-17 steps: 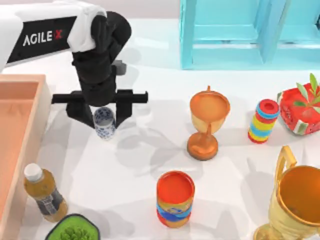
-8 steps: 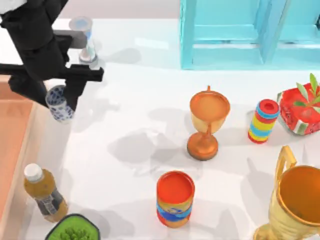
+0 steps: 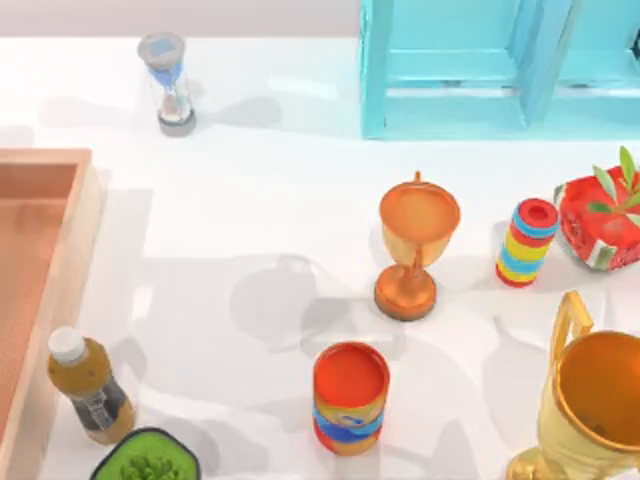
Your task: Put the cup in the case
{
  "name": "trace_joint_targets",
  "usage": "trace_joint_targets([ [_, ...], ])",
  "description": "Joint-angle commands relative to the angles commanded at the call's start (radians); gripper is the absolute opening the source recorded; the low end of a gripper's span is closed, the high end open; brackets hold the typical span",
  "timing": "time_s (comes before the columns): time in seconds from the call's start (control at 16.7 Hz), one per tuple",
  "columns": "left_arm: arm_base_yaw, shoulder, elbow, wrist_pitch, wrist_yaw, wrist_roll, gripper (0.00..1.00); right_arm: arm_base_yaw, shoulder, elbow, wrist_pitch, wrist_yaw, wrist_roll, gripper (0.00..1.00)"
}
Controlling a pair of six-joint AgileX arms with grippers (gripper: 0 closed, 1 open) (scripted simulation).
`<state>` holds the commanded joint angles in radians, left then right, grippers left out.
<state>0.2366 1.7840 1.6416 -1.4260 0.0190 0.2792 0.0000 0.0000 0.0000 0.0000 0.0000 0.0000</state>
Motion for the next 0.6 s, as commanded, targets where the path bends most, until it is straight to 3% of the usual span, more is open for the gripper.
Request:
trace_joint_targets([
  [0.6,0.039,0.006,-0.078,0.085,-0.015,0.029,0.00,0.000,0.000,0.000,0.000,0.000,0.000,1.00],
])
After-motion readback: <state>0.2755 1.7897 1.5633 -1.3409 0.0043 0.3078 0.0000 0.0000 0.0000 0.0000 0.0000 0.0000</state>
